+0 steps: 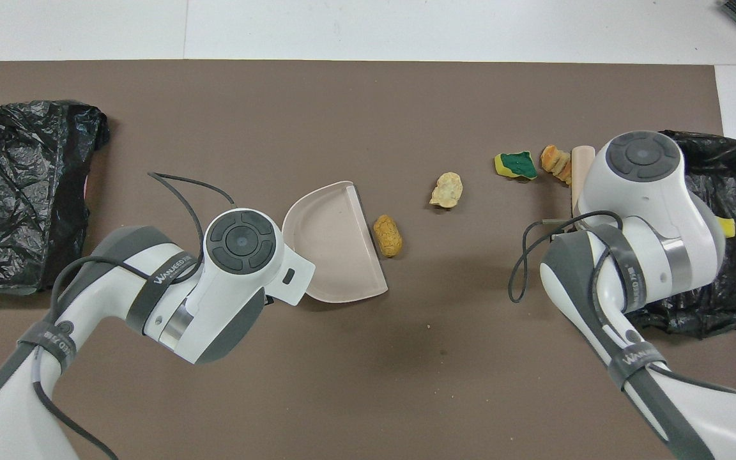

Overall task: Sweep and dump trash in bin
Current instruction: 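Move the brush with the right gripper beyond the far sponge pieces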

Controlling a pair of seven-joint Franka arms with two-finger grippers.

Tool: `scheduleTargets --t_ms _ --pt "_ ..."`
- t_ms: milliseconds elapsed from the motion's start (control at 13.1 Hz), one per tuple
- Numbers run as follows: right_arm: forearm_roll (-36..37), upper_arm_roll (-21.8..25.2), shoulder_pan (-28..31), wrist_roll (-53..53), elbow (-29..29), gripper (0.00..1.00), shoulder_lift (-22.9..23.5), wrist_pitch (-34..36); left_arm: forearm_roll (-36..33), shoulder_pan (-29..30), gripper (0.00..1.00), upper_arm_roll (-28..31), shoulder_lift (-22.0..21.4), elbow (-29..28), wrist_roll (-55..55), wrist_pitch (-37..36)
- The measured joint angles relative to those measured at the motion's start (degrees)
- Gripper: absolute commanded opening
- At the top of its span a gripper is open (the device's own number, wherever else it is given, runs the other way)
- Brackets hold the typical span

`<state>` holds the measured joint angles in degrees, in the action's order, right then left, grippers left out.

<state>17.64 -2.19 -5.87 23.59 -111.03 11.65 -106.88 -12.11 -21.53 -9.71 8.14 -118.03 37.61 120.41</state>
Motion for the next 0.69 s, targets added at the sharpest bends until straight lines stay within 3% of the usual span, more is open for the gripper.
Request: scheduleTargets --t_ms 686 --pt "1.48 -0.58 0.12 -2.51 1.32 0.0 3.98 -1.24 0.0 0.0 0.0 0.01 0.0 -0.02 -0.06 0.0"
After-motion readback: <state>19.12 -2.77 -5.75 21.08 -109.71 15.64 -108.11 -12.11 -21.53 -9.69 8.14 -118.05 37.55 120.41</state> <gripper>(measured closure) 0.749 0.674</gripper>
